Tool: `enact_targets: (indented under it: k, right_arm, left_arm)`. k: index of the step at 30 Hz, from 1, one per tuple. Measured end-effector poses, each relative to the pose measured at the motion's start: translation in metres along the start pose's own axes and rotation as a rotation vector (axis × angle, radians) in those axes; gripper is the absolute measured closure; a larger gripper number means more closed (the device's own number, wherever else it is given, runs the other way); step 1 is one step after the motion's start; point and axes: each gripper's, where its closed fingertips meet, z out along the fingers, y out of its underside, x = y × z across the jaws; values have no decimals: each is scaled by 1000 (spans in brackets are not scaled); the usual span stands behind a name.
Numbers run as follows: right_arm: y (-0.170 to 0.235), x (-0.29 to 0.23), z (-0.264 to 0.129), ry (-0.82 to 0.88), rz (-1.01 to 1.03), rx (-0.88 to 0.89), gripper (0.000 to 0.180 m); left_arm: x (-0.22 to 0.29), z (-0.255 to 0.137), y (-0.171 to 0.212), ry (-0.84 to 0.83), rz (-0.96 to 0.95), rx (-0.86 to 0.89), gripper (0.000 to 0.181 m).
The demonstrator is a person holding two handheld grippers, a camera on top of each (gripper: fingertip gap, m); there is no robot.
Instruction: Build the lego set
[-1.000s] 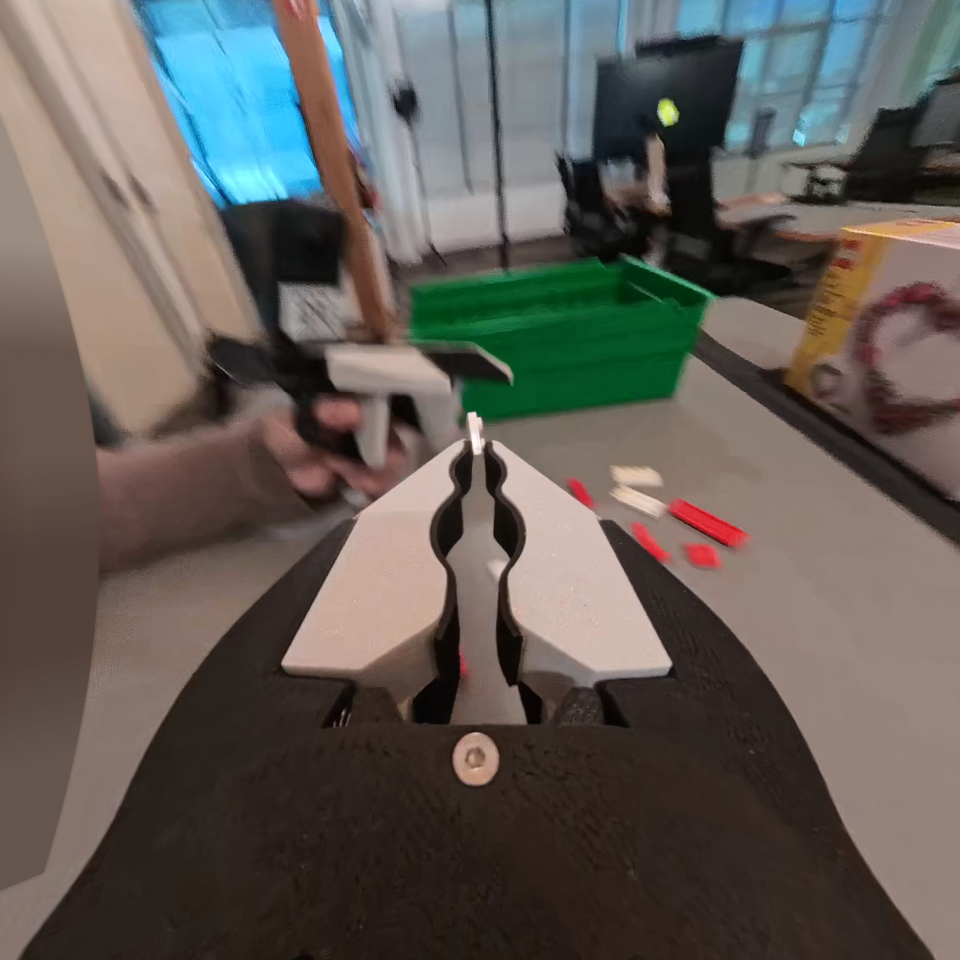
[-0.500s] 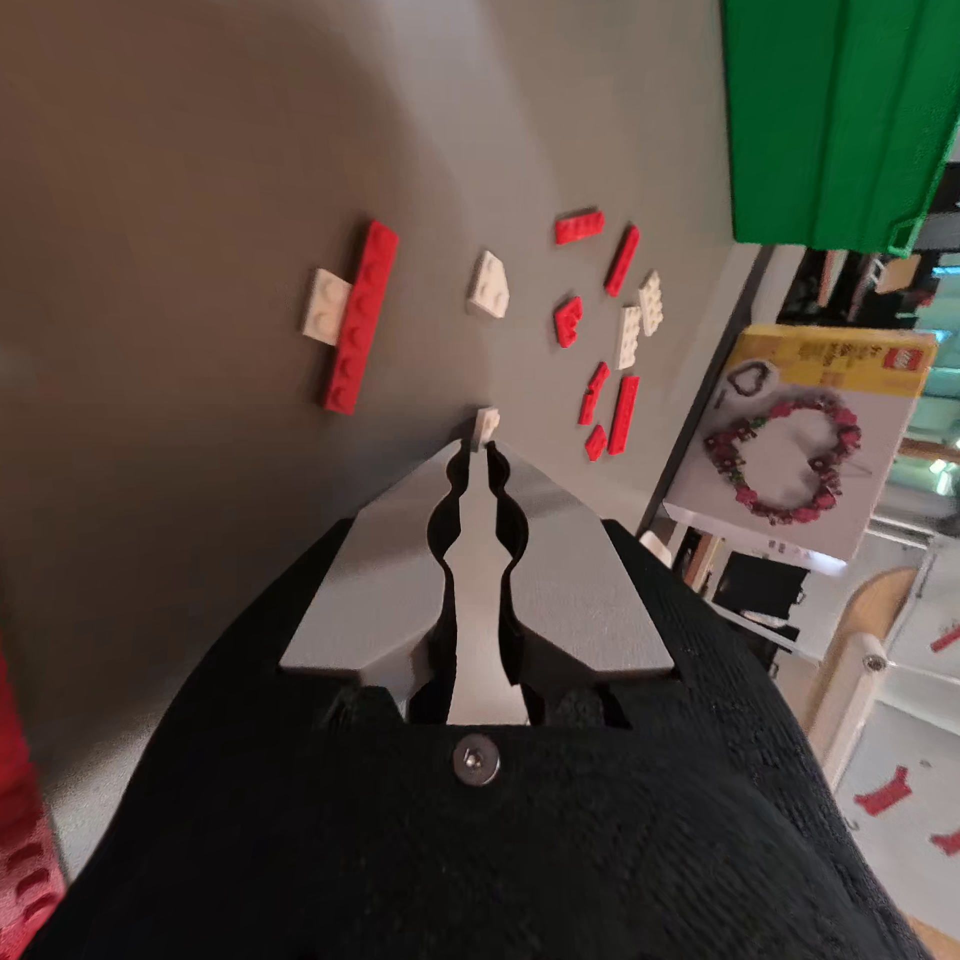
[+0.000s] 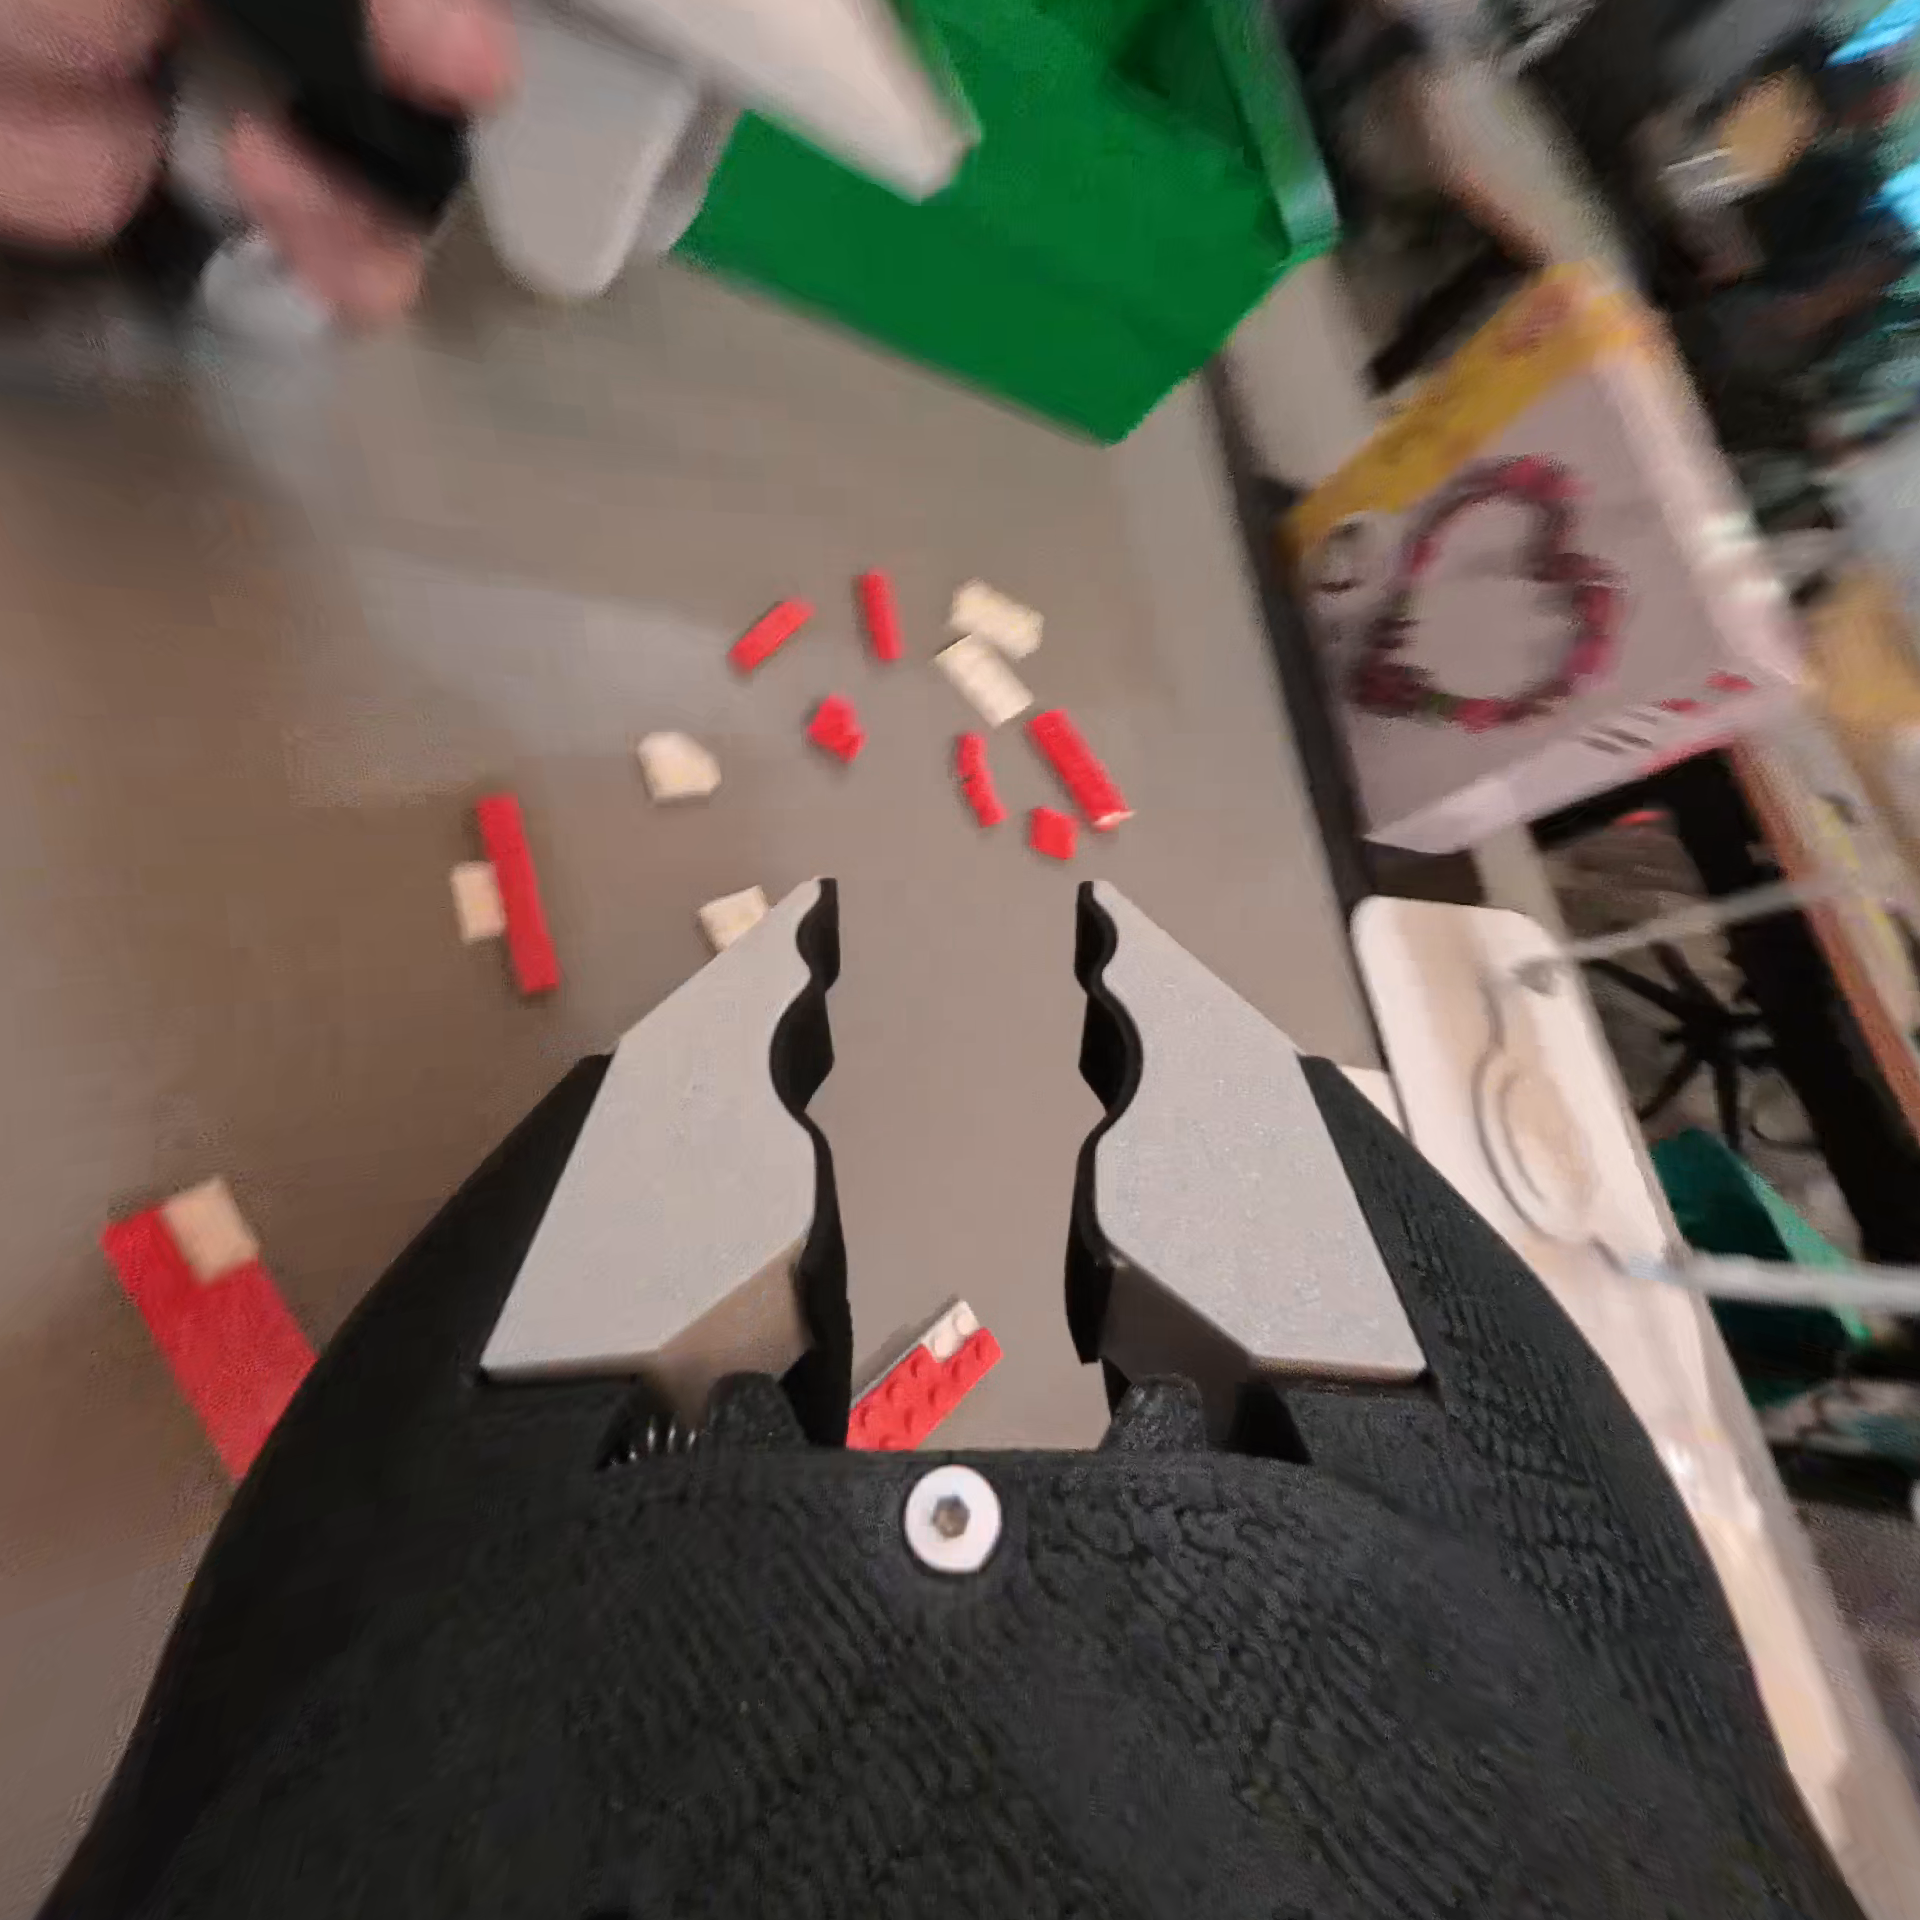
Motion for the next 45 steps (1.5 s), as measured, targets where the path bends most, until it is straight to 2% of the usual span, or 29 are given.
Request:
enact_targets:
  k: [3, 6, 10, 14, 21, 41, 45]
  right_arm:
    - [-1, 34, -37, 289, 203, 237, 136]
    - [17, 52, -80, 601, 283, 379, 143]
    - [50, 47, -123, 923, 241, 348, 158]
    - [53, 44, -136, 1009, 177, 326, 158]
    - [59, 45, -131, 976, 212, 348, 158]
    - [53, 42, -124, 889, 241, 425, 158]
    - [49, 40, -119, 855, 222, 444, 159]
  left_arm:
    - [-3, -1, -4, -33, 28, 42, 171]
    - [-4, -2, -6, -61, 61, 81, 168]
    - [-3, -13, -18, -135, 203, 229, 174]
    - [10, -4, -1, -125, 360, 197, 174]
    - [27, 7, 9, -43, 356, 151, 171]
    - [31, -1, 15, -13, 426, 112, 171]
    - [23, -2, 11, -20, 388, 122, 172]
